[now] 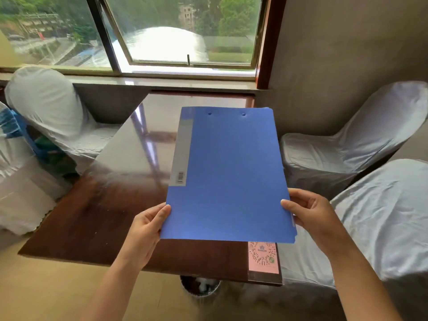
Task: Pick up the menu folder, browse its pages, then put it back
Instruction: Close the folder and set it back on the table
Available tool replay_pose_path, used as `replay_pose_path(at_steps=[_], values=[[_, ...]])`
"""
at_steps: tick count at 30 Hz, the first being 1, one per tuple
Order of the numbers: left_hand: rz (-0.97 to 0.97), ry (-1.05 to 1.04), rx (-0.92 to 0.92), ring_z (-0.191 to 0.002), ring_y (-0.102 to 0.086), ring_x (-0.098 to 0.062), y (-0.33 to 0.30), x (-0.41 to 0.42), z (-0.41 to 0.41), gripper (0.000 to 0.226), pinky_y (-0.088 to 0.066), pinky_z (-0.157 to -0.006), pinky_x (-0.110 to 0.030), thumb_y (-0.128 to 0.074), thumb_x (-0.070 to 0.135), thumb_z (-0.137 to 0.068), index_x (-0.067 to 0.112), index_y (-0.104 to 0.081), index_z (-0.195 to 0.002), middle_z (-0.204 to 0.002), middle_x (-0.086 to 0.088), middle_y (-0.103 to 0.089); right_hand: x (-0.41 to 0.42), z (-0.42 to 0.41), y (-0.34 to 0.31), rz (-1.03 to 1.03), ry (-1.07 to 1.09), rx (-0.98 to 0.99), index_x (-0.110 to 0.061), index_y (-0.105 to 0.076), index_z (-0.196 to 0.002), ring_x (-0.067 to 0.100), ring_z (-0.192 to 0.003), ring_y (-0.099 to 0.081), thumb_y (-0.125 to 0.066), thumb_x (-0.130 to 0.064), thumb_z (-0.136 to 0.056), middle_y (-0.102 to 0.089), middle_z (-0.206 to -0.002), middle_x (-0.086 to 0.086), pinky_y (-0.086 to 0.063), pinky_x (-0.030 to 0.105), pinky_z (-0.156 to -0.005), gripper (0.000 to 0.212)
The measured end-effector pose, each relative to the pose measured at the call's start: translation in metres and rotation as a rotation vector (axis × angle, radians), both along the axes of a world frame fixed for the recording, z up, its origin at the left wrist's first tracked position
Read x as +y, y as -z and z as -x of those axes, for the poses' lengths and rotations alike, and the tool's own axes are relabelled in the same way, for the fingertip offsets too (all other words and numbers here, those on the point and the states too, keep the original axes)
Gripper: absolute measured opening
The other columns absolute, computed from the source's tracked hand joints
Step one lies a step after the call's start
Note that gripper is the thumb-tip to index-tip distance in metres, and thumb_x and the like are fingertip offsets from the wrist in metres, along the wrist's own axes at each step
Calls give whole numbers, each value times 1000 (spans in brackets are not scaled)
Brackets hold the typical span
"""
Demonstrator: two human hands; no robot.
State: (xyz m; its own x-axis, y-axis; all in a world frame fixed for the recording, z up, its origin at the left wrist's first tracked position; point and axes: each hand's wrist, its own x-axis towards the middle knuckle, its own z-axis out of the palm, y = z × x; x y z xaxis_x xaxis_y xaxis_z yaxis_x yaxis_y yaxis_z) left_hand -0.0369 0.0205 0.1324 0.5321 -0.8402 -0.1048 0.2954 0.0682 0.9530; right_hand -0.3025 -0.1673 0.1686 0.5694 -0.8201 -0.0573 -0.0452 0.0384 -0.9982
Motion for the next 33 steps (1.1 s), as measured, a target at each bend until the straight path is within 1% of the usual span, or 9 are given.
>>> replay_pose_path(at_steps=[7, 11, 14, 17, 20, 22, 25, 28, 33], values=[[-212, -43, -5, -88, -71, -23, 52, 9, -6, 29, -59, -64, -26, -59, 29, -79, 16, -68, -103, -98, -6, -76, 21, -21, 66, 26, 238, 328, -16, -65, -96, 14, -82, -66, -67, -17, -83, -69, -97, -1, -55, 23, -60, 14], [-347, -49, -18, -87, -71, -20, 92, 15, -14, 20, -58, -67, -27, -57, 22, -88, 17, -70, -102, -95, -3, -76, 32, -35, 108, 72, 222, 539, -16, -62, -93, 18, -83, -62, -64, -16, -85, -66, -94, 4, -53, 29, -66, 8], [-436, -49, -58, -90, -70, -20, 119, 19, -22, 16, -55, -78, -36, -56, 20, -91, 23, -71, -96, -98, -3, -75, 36, -47, 135, 131, 200, 702, -11, -61, -93, 18, -79, -58, -62, -17, -86, -66, -94, 8, -47, 24, -60, 9], [-527, -51, -94, -89, -69, -17, 142, 19, -32, 15, -54, -79, -34, -58, 19, -90, 22, -69, -100, -97, 1, -73, 40, -60, 156, 225, 222, 848, -12, -60, -93, 23, -85, -58, -60, -20, -87, -66, -95, 8, -47, 33, -78, 10], [-631, -47, -134, -86, -68, -17, 161, 17, -42, 17, -55, -73, -30, -60, 16, -89, 16, -69, -103, -96, -3, -72, 45, -71, 174, 327, 241, 981, -12, -61, -92, 26, -92, -57, -60, -20, -86, -67, -93, 8, -34, 39, -89, 9], [-688, -43, -220, -81, -65, -14, 170, 16, -48, 21, -54, -64, -23, -63, 15, -87, 8, -68, -107, -95, -6, -71, 46, -76, 185, 346, 224, 1061, -12, -61, -93, 27, -97, -55, -59, -21, -86, -67, -94, 7, -31, 41, -90, 11], [-739, -48, -394, -80, -66, -11, 176, 14, -50, 21, -54, -71, -25, -66, 18, -85, 12, -71, -104, -96, 0, -71, 48, -79, 199, 366, 220, 1120, -12, -60, -93, 26, -94, -54, -59, -23, -87, -67, -91, 8, -31, 39, -85, 13], [-776, -72, -606, -78, -62, -5, 177, 12, -45, 22, -46, -62, -11, -67, 21, -84, 13, -71, -104, -95, 7, -69, 50, -80, 208, 411, 230, 1166, -12, -61, -93, 25, -92, -52, -60, -26, -86, -67, -90, 8, -30, 39, -82, 15], [-770, -117, -806, -83, -55, -15, 181, 9, -37, 28, -43, -71, -28, -66, 19, -84, 6, -67, -109, -99, -11, -68, 50, -81, 213, 434, 214, 1179, -12, -62, -92, 26, -95, -53, -62, -28, -85, -68, -93, 9, -33, 41, -86, 17]])
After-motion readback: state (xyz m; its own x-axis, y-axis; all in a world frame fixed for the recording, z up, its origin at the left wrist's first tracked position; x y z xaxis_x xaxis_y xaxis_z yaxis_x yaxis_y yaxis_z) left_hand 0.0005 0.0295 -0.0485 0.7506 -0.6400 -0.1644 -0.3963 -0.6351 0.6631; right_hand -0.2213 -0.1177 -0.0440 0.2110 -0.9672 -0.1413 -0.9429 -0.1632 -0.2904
